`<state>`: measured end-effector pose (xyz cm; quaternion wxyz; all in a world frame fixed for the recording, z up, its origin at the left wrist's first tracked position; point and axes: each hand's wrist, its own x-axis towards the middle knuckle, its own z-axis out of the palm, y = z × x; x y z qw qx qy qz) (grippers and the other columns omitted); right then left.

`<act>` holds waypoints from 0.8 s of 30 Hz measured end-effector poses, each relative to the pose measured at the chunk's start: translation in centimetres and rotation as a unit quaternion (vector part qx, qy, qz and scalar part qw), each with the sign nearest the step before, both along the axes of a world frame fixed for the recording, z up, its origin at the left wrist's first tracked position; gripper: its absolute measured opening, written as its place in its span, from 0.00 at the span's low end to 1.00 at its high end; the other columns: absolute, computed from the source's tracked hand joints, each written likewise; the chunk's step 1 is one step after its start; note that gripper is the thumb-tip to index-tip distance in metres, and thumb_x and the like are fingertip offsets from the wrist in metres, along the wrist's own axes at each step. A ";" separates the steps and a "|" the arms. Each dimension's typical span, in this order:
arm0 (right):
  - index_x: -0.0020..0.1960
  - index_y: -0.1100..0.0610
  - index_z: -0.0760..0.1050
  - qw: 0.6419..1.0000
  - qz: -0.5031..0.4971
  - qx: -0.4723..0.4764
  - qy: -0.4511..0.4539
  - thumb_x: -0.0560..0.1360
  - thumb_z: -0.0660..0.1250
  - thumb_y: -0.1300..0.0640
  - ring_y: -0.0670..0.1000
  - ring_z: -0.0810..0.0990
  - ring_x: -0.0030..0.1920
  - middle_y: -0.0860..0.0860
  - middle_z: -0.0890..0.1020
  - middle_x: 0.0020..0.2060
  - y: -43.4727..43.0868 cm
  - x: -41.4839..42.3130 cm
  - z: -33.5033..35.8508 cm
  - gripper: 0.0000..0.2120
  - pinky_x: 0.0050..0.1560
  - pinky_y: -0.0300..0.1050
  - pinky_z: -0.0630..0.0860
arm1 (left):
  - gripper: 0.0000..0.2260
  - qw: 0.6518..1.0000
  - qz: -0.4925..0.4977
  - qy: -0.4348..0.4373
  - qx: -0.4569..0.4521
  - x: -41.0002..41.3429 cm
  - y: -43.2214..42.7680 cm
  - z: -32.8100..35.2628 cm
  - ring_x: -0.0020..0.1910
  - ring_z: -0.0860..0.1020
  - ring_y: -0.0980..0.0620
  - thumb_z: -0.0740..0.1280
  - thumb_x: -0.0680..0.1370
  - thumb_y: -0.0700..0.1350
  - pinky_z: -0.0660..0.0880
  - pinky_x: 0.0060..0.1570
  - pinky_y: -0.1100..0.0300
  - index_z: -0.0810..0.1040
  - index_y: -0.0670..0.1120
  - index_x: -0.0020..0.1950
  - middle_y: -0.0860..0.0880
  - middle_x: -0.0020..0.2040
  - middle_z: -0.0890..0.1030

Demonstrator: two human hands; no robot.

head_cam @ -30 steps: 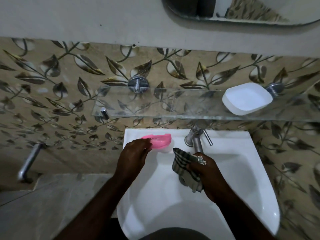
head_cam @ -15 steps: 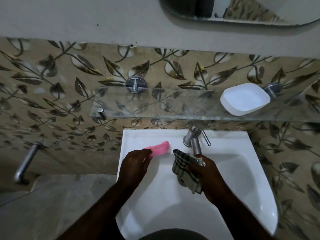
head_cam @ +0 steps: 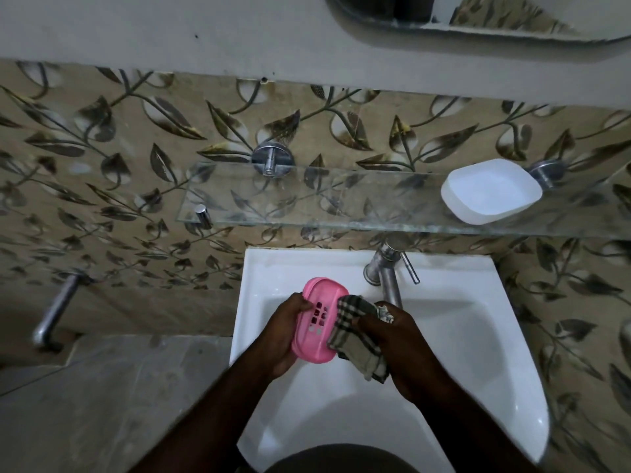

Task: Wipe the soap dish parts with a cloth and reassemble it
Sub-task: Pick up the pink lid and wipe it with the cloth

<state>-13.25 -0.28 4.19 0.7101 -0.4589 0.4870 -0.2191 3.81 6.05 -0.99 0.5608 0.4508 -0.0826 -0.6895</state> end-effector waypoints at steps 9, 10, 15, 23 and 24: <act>0.56 0.74 0.72 1.000 0.009 -0.016 -0.008 0.75 0.65 0.69 0.61 0.80 0.43 0.69 0.80 0.45 -0.6 0.2 0.4 0.12 0.45 0.56 0.75 | 0.30 0.973 -0.008 0.217 -0.074 -1.0 0.3 -1.4 0.56 0.78 0.37 0.67 0.73 0.55 0.72 0.59 0.39 0.72 0.38 0.69 0.35 0.61 0.78; 0.57 0.72 0.73 1.000 0.006 -0.010 -0.028 0.75 0.64 0.69 0.62 0.80 0.43 0.71 0.80 0.46 -0.8 0.0 0.7 0.12 0.46 0.56 0.76 | 0.31 0.969 -0.001 0.230 -0.086 -0.9 0.3 -1.5 0.56 0.78 0.37 0.69 0.72 0.56 0.73 0.59 0.40 0.72 0.39 0.69 0.35 0.60 0.78; 0.54 0.63 0.82 0.991 -0.012 0.012 -0.134 0.73 0.56 0.73 0.62 0.84 0.43 0.65 0.84 0.48 -2.2 -1.4 3.1 0.18 0.35 0.47 0.81 | 0.36 0.954 0.004 0.274 -0.121 0.2 0.1 -2.0 0.60 0.77 0.37 0.60 0.74 0.68 0.70 0.62 0.35 0.72 0.40 0.69 0.36 0.65 0.76; 0.48 0.73 0.75 0.994 0.001 -0.068 -0.086 0.69 0.71 0.63 0.79 0.74 0.37 0.82 0.73 0.46 0.0 1.3 3.8 0.14 0.40 0.60 0.73 | 0.33 0.962 0.008 0.248 -0.115 0.1 -0.4 -1.1 0.63 0.75 0.36 0.62 0.75 0.62 0.67 0.65 0.40 0.66 0.43 0.74 0.36 0.67 0.74; 0.47 0.71 0.75 0.995 0.015 -0.064 -0.069 0.67 0.74 0.59 0.79 0.73 0.37 0.82 0.73 0.45 0.4 1.8 3.8 0.17 0.40 0.62 0.70 | 0.34 0.962 0.003 0.245 -0.118 -0.2 -0.6 -0.8 0.63 0.75 0.37 0.60 0.75 0.64 0.68 0.65 0.41 0.66 0.44 0.74 0.37 0.67 0.74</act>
